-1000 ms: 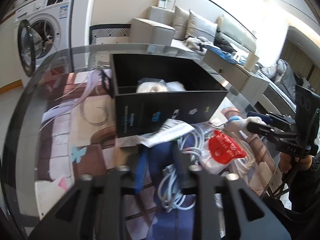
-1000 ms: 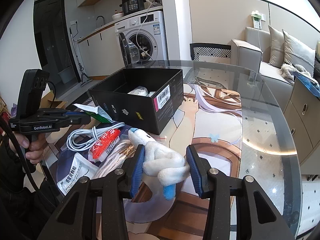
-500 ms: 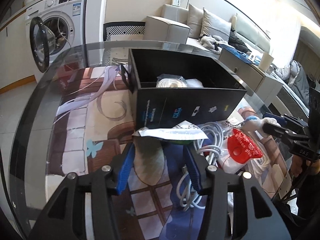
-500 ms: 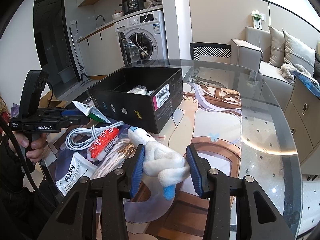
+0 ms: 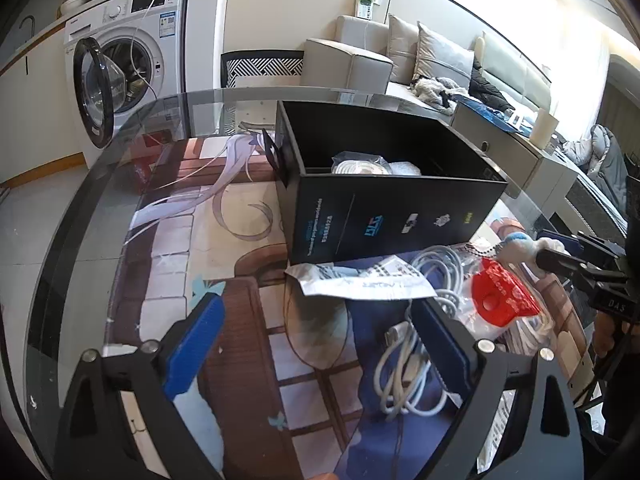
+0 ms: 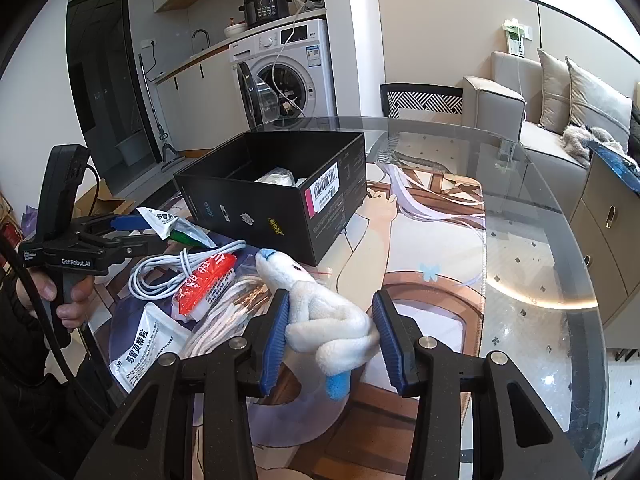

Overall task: Organize soft objects
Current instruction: 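Lift the sachet with the left tool while the right tool lifts the plush toy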

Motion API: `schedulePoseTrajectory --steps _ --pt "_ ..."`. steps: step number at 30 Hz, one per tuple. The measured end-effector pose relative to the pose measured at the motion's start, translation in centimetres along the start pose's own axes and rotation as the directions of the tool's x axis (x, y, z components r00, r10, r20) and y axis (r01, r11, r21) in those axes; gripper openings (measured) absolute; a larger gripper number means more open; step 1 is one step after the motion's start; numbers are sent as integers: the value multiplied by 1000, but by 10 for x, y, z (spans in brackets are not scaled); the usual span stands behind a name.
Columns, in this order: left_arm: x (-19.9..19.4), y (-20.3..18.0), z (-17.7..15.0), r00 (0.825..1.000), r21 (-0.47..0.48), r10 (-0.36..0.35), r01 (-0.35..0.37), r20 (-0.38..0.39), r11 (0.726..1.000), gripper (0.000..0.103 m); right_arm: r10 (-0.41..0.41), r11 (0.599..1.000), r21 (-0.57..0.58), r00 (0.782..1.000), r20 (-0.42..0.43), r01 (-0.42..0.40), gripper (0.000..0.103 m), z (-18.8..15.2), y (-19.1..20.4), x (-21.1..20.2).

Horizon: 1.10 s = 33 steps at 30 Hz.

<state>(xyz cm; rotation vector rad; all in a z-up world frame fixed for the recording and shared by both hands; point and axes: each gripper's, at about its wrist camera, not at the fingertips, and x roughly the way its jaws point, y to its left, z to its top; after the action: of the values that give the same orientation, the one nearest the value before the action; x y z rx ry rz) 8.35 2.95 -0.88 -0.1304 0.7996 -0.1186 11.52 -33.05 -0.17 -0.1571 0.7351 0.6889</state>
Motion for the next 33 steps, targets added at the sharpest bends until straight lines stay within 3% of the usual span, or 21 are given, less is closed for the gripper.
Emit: schedulePoseTrajectory --steps 11,14,17,23,33 --pt "13 -8 15 1000 -14 -5 5 8 1000 94 2 1000 0 1000 -2 -2 42 0 -1 3" --pt "16 -10 19 1000 -10 -18 18 6 1000 81 2 1000 0 1000 -2 -2 42 0 -1 3" --pt "19 -11 21 999 -8 -38 38 -6 999 58 0 1000 0 1000 -2 0 42 0 0 3" --pt "13 -13 20 998 9 -49 49 28 999 35 2 1000 -2 1000 2 -2 42 0 -1 3" --pt "-4 -5 15 996 -1 -55 55 68 998 32 18 1000 -16 999 46 -17 42 5 8 -4"
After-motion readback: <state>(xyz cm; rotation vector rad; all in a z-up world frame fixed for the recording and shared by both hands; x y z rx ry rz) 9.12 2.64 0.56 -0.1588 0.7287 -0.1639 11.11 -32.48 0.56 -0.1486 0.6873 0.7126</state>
